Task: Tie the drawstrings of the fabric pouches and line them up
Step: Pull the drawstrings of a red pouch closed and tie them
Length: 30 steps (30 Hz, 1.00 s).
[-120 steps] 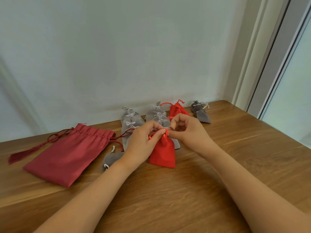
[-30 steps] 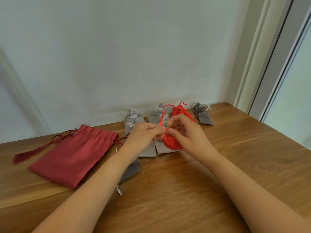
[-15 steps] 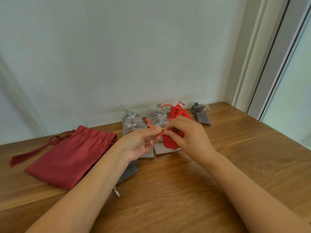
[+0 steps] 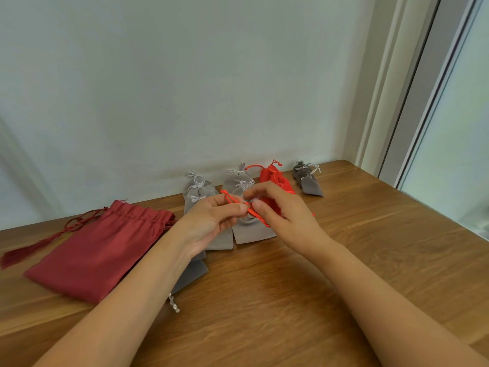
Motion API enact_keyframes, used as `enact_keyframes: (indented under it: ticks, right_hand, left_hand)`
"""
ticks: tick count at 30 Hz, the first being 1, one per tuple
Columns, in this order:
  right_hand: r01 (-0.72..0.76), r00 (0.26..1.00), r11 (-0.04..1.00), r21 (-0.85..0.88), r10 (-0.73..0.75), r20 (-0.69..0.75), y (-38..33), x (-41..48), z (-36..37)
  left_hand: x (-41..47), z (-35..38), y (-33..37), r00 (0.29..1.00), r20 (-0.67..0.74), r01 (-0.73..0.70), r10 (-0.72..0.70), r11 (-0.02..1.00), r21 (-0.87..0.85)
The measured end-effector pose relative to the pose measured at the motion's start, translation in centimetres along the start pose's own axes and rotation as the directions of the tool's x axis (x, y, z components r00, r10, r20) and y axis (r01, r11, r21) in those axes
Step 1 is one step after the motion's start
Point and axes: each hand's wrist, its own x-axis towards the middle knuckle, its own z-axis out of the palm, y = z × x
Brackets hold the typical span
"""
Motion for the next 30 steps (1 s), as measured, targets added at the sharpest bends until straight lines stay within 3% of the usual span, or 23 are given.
enact_keyframes:
  ticks: [3,8,16,20,24,30]
  right_hand:
    - [-0.093,0.993,0.995,-0.020,0.095,0.071,0.6,0.0,0.4]
    - [-0.170,0.985,0.985,-0.025,0.170,0.005,0.5,0.0,0.5]
    - [-0.150,0.989,0.986,-0.072,0.150,-0.013,0.1,-0.2,0.8]
    - [-0.270,0.961,0.953,0.138,0.274,-0.017,0.3,0.2,0.4]
    - [-0.354,0.929,0.803,0.480,0.362,0.079,0.2,0.3,0.1]
    - [-0.349,0.919,0.707,0.615,0.387,0.076,-0.1,0.4,-0.4]
  left_hand:
    - [-0.1,0.0,0.1,0.989,-0.033,-0.133,0.141,0.976,0.172]
    - [-0.2,0.5,-0.1,0.917,-0.051,-0.336,0.395,0.836,0.433]
    - [-0.4,0.4,-0.9,0.858,0.027,-0.394,0.513,0.622,0.677]
    - [-0.2,0.2,-1.0,0.804,0.151,-0.479,0.576,0.476,0.738]
    - [-0.1,-0.2,-1.2,0.765,0.243,-0.534,0.597,0.375,0.758]
    - [0.0,-0.5,-1.3,0.718,0.232,-0.566,0.656,0.357,0.743]
